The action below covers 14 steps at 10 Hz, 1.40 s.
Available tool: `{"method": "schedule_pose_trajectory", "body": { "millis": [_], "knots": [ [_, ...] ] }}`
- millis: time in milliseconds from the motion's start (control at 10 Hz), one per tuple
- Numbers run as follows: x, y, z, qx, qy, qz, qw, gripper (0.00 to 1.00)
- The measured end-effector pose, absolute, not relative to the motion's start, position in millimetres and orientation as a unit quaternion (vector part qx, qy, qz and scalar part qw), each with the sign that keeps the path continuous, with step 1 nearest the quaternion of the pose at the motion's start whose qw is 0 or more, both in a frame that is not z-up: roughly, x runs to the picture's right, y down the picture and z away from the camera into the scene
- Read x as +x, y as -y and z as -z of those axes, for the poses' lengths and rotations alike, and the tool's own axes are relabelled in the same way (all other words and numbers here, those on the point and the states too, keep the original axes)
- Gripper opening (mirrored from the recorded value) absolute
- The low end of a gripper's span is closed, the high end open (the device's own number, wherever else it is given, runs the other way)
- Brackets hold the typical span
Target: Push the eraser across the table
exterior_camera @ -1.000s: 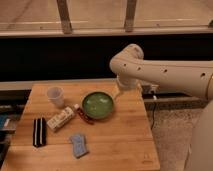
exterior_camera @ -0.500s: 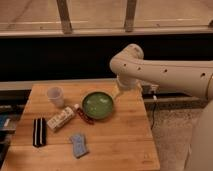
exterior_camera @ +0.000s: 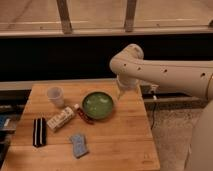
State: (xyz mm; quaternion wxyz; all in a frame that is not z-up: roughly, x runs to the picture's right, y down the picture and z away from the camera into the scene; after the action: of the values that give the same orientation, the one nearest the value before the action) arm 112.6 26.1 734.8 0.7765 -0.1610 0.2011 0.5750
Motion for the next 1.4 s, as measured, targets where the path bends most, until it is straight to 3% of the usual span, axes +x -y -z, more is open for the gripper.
{"method": "schedule_pose_trajectory", "body": {
  "millis": [400, 700, 1400],
  "knots": [
    [112, -26, -735, -0.162, -0.200, -0.575, 0.776, 0.03],
    [92, -29, -736, -0.181, -0.187, -0.556, 0.790, 0.00],
    [-48, -57, -762, -0.262, -0.126, -0.458, 0.840, 0.00]
  ]
}}
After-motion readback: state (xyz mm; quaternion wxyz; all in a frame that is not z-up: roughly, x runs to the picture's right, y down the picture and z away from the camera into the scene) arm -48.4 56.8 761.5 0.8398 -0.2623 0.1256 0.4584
